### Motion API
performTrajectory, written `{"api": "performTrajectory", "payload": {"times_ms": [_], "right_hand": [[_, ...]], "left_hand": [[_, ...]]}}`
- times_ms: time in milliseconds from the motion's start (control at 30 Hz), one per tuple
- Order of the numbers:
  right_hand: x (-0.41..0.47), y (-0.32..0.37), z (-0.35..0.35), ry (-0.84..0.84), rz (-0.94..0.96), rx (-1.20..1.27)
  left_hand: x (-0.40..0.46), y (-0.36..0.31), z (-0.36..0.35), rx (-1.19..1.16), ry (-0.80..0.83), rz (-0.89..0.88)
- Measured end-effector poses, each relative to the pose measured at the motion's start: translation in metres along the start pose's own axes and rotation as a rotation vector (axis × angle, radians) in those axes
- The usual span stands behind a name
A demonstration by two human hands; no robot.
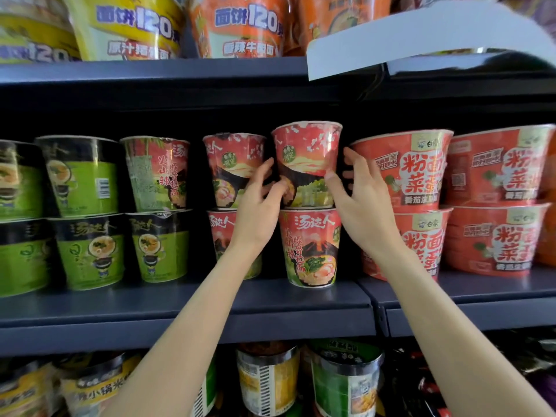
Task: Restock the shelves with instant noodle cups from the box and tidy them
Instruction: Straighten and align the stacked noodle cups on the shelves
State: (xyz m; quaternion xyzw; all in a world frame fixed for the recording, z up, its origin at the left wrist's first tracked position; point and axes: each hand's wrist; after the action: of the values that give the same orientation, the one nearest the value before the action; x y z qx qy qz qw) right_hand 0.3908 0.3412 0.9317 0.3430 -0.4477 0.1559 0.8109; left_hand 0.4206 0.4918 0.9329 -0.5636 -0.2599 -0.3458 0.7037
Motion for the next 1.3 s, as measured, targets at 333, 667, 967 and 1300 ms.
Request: {"api": "performTrajectory", "payload": {"times_ms": [333,667,967,1300], "right_hand": [[0.008,-0.004,-0.006,0.224,-0.156,0.151],[0.008,-0.009,-0.003,0.159,-0.138,0.126],[-0.005,-0.013,0.000,0.214,-0.119,0.237],[-0.009,-0.013,-0.002,0.198,-0.102,0.208]], "left_hand": [[-0.005,0.002,0.001,0.006,-0.053,-0.063],[-0.003,0.009,-0.009,0.121,-0.001,-0.002],[-0.013,0.015,-0.002,0.225,0.035,0.030],[-0.010,0.027,0.005,0.081,0.059,0.065]]}}
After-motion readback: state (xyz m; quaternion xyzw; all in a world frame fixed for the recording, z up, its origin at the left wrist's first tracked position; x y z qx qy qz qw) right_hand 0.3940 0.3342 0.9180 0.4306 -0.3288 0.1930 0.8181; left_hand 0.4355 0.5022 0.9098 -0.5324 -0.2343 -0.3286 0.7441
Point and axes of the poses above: each hand's wrist, its own x-axis towards the middle knuckle, its own z-axis out of the back of the hand, y = z × x, and after that the axes turned 9 degrees about y, right-handed
